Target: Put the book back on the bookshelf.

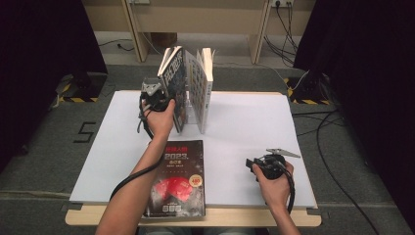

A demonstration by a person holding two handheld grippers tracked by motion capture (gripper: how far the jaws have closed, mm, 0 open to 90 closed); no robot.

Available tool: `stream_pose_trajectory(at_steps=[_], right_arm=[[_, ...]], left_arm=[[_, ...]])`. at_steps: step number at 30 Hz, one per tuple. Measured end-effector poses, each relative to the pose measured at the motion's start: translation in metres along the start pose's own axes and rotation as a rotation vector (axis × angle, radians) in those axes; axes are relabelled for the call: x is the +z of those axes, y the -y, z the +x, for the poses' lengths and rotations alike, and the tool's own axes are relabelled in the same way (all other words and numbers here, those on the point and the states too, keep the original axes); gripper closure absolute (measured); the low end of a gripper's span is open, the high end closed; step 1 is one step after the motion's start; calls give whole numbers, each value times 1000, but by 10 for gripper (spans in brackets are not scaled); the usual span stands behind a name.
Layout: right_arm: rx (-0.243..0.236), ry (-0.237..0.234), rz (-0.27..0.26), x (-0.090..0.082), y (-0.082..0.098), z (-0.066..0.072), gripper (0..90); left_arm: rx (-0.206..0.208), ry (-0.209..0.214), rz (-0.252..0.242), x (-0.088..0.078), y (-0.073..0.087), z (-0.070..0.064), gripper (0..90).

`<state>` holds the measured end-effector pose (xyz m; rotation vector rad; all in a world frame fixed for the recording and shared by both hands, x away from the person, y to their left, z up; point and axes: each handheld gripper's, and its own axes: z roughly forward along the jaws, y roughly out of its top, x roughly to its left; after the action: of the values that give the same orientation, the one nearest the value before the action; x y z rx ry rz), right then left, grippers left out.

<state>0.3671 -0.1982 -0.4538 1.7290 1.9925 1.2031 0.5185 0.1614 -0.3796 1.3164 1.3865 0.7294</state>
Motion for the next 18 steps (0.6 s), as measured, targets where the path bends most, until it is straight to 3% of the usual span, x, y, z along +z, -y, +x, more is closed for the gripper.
stream_pose_trajectory(at_steps=[2,3,4,5,6,7,8,10,13,15,18], right_arm=[[-1,1,1,1,0,-1,623],[-1,1,2,1,1,-1,623],[6,0,6,1,1,-1,623],[5,1,6,1,1,-1,623],[4,0,7,1,1,-1,623],[5,0,8,1,1,-1,623],[5,0,8,1,1,-1,623],[3,0,5,1,1,0,623],[1,-1,4,1,1,0,623],[3,0,8,2,1,0,623],[4,-1,8,1,1,-1,623]], left_arm=[[23,-8,-6,0,2,-2,753],[90,-25,-14,0,5,-5,753],[90,-25,-14,0,5,-5,750],[136,-27,-18,-1,8,-10,746],[136,-27,-18,-1,8,-10,744],[183,-35,-16,-1,8,-14,742],[183,-35,-16,-1,8,-14,741],[249,-37,-11,0,9,-22,743],[301,-19,-12,1,11,-28,752],[297,-26,-19,1,14,-31,752],[250,-26,-27,1,15,-30,752]])
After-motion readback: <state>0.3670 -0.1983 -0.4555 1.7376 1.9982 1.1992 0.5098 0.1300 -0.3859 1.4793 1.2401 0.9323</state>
